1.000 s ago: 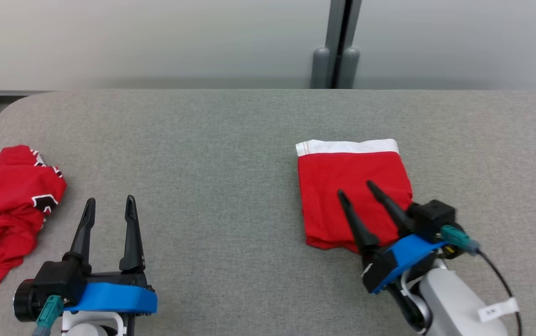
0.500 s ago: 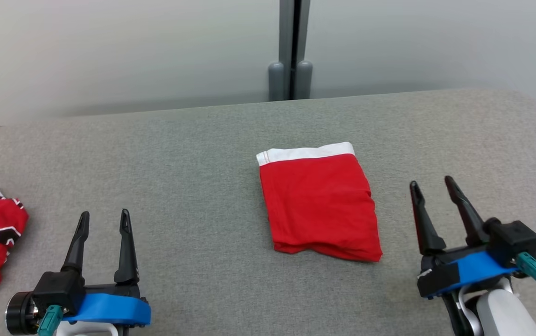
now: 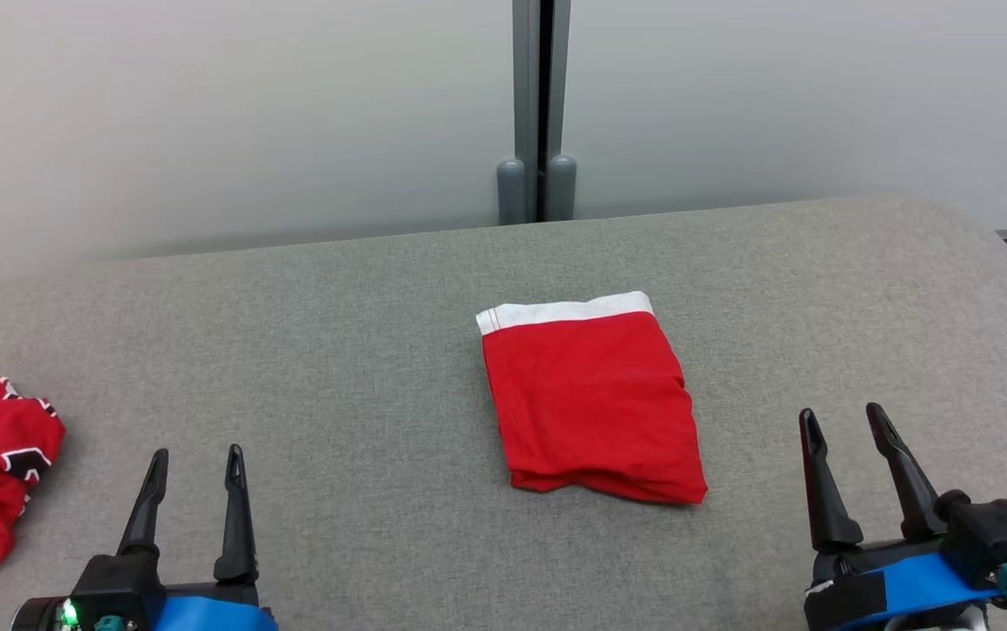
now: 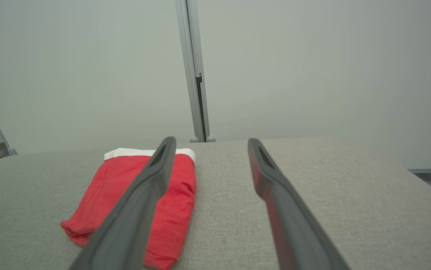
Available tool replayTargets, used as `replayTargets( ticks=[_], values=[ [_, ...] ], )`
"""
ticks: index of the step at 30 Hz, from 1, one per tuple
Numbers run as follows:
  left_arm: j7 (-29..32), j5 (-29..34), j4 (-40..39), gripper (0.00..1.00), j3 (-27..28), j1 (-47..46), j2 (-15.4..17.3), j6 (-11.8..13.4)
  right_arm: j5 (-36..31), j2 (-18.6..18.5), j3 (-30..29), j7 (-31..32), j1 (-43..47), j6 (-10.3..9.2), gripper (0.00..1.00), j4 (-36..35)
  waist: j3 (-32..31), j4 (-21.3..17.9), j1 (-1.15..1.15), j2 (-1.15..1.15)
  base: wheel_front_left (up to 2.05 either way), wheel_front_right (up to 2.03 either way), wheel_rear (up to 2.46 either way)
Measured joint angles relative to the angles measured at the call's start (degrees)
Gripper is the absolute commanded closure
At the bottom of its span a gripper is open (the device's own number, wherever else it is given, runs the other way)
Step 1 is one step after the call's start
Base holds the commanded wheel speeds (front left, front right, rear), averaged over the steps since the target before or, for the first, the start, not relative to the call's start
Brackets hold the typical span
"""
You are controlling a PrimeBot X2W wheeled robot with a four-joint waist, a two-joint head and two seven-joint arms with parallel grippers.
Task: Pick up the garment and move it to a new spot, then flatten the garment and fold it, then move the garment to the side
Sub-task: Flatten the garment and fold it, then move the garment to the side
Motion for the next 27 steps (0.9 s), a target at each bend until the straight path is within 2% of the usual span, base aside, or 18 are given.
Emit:
replayTargets(
  ticks=[11, 27],
  values=[
    [0.0, 0.23, -1.24, 0.0, -0.7, 1.46, 0.29, 0.65, -0.26, 0.63, 0.49, 2.72, 2.45, 0.0, 0.0, -3.05, -0.96, 2.19, 0.0, 0.0, 0.0, 0.0, 0.0],
    [-0.01, -0.22, -1.23, 0.0, -1.36, 1.55, 0.29, 1.38, 0.2, 0.65, 0.96, 3.67, 2.98, 0.0, 0.0, -3.45, -0.98, 2.79, 0.0, 0.0, 0.0, 0.0, 0.0]
  ],
)
